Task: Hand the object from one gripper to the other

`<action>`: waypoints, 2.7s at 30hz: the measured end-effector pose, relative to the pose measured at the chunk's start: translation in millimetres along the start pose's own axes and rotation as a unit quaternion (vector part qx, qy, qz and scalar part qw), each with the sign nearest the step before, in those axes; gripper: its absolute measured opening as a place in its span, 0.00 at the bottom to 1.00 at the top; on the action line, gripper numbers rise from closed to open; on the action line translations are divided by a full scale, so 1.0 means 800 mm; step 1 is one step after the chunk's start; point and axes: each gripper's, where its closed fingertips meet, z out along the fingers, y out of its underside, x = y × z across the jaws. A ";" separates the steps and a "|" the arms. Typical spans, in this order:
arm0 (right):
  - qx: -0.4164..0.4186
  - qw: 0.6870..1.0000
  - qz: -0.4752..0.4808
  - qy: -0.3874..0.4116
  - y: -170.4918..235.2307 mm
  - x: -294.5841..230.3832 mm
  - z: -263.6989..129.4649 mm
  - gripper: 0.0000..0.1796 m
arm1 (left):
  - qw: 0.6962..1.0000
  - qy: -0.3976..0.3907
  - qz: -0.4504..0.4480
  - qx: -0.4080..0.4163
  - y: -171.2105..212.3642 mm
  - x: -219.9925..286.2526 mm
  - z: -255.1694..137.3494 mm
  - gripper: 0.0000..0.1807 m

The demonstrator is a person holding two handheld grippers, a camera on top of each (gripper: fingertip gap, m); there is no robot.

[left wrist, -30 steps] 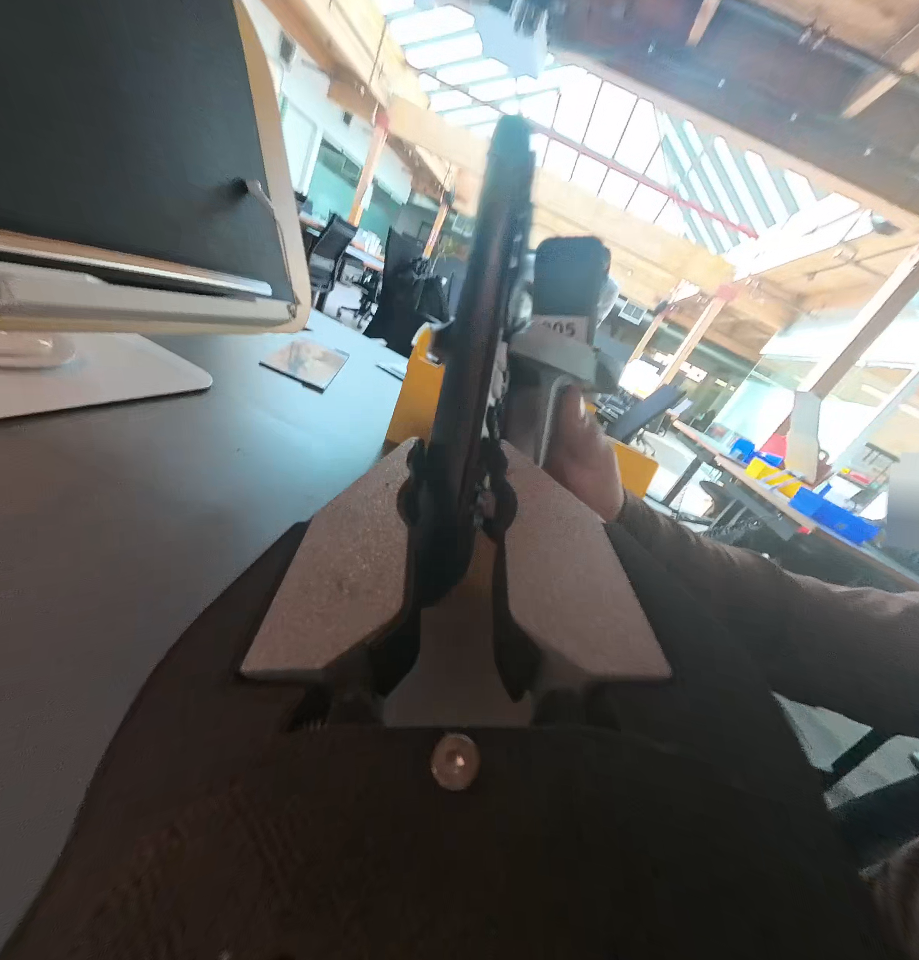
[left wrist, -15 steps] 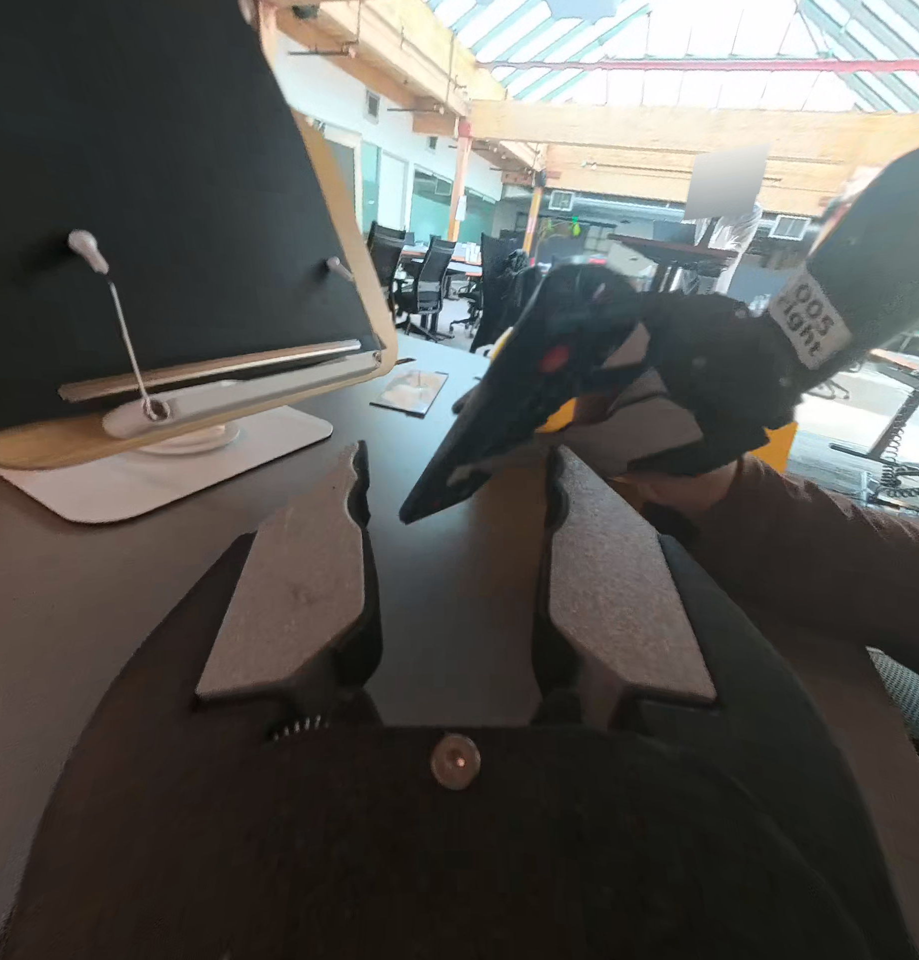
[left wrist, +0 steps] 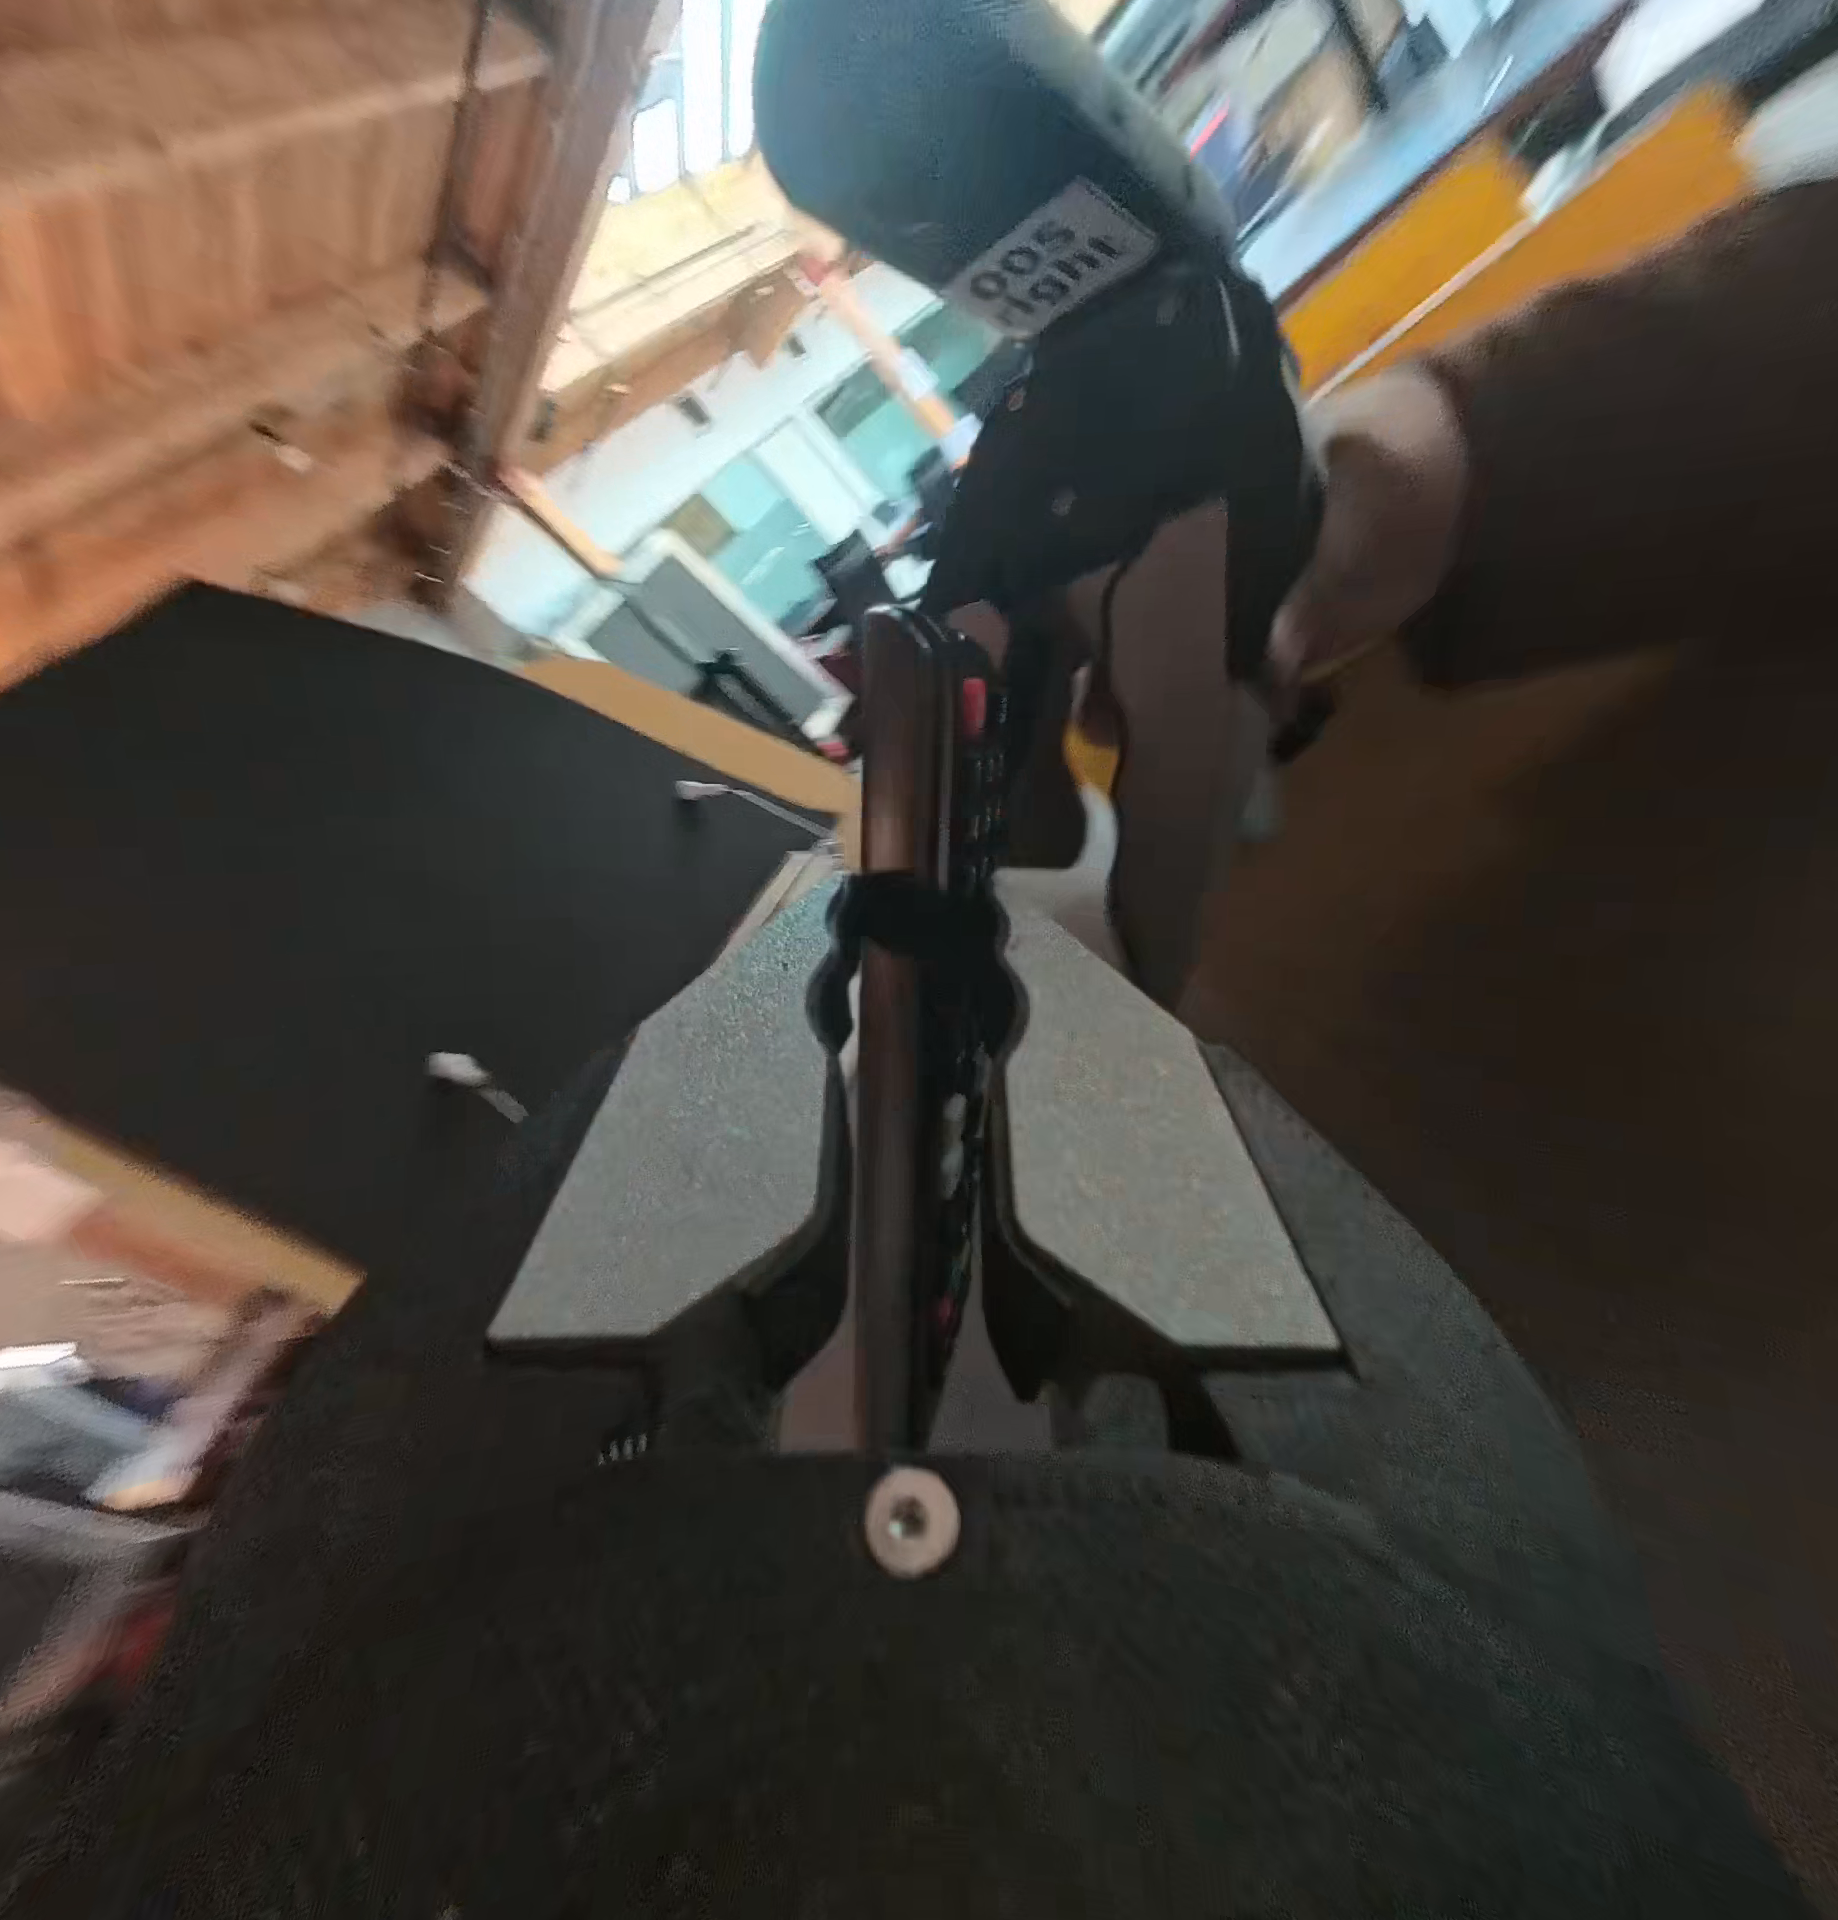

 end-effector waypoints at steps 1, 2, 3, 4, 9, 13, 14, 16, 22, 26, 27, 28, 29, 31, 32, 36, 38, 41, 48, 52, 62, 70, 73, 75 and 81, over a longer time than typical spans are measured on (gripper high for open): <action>0.014 0.999 0.042 -0.021 0.000 0.002 -0.007 0.29 | 0.998 -0.027 0.055 -0.011 0.000 -0.005 -0.001 0.10; 0.028 0.995 0.086 -0.033 0.000 0.009 -0.014 0.32 | 0.993 -0.046 0.108 -0.021 -0.001 -0.007 -0.002 0.10; 0.047 0.989 0.131 -0.042 -0.001 0.018 -0.021 0.32 | 0.985 -0.059 0.161 -0.030 -0.001 -0.006 -0.003 0.10; 0.074 0.980 0.175 -0.064 -0.006 0.022 -0.028 0.33 | 0.974 -0.067 0.212 -0.039 -0.001 -0.004 -0.003 0.10; 0.147 0.913 0.332 -0.186 -0.015 0.027 -0.048 0.33 | 0.920 -0.064 0.383 -0.044 -0.007 0.030 -0.007 0.10; 0.145 0.886 0.367 -0.245 -0.023 0.007 -0.038 0.33 | 0.886 -0.047 0.461 -0.010 -0.019 0.066 -0.013 0.10; 0.136 0.881 0.372 -0.260 -0.024 -0.001 -0.028 0.34 | 0.881 -0.045 0.470 0.002 -0.024 0.075 -0.015 0.10; 0.103 0.873 0.373 -0.296 -0.023 -0.026 -0.007 0.35 | 0.879 -0.042 0.474 0.026 -0.036 0.089 -0.016 0.10; 0.069 0.811 0.404 -0.418 -0.036 -0.068 0.008 0.16 | 0.890 -0.012 0.455 0.018 -0.028 0.112 -0.008 0.11; 0.130 0.863 0.383 -0.304 -0.036 -0.015 -0.003 0.14 | 0.957 0.016 0.289 -0.032 -0.004 0.094 0.000 0.16; 0.160 0.879 0.365 -0.262 -0.041 0.004 -0.011 0.14 | 0.974 0.029 0.220 -0.031 -0.002 0.089 0.000 0.17; 0.179 0.895 0.346 -0.217 -0.044 0.021 -0.020 0.13 | 0.988 0.049 0.145 -0.023 -0.002 0.086 -0.002 0.19; 0.193 0.913 0.319 -0.167 -0.045 0.035 -0.029 0.13 | 0.995 0.065 0.072 -0.016 -0.002 0.081 -0.003 0.20; 0.231 0.937 0.252 -0.077 -0.054 0.057 -0.048 0.13 | 0.997 0.058 -0.051 -0.015 0.007 0.055 -0.005 0.22; 0.243 0.943 0.221 -0.051 -0.059 0.059 -0.055 0.12 | 0.993 0.053 -0.107 -0.018 0.014 0.041 -0.005 0.25; 0.292 0.948 0.117 -0.039 -0.087 0.037 -0.065 0.12 | 0.955 0.061 -0.290 -0.019 0.036 0.014 -0.006 0.34; 0.293 0.952 0.078 -0.049 -0.096 0.018 -0.055 0.12 | 0.937 0.086 -0.338 0.008 0.027 0.014 -0.007 0.34; 0.272 0.960 0.040 -0.048 -0.101 -0.002 -0.033 0.12 | 0.919 0.116 -0.375 0.044 0.006 0.020 -0.007 0.34; 0.232 0.969 0.042 -0.067 -0.100 -0.022 -0.002 0.14 | 0.956 0.111 -0.271 0.009 0.017 0.033 -0.001 0.13; 0.269 0.951 0.127 -0.083 -0.098 0.005 -0.041 0.33 | 0.989 -0.035 -0.101 -0.107 0.070 -0.017 -0.012 0.11; 0.170 0.896 0.326 -0.249 -0.045 -0.002 -0.046 0.36 | 0.905 -0.100 0.385 -0.148 0.069 -0.027 -0.022 0.10; -0.014 0.889 0.357 -0.286 0.015 -0.045 0.019 0.15 | 0.894 -0.081 0.410 -0.165 0.076 -0.001 -0.007 0.15; -0.006 0.913 0.343 -0.222 0.022 -0.017 0.014 0.13 | 0.927 -0.103 0.322 -0.164 0.075 -0.009 -0.009 0.20; -0.002 0.935 0.315 -0.164 0.025 0.003 0.009 0.12 | 0.960 -0.104 0.205 -0.159 0.074 -0.017 -0.012 0.22; 0.087 0.974 0.203 -0.046 -0.014 0.041 -0.012 0.11 | 0.979 -0.017 -0.193 -0.057 0.060 -0.024 -0.022 0.22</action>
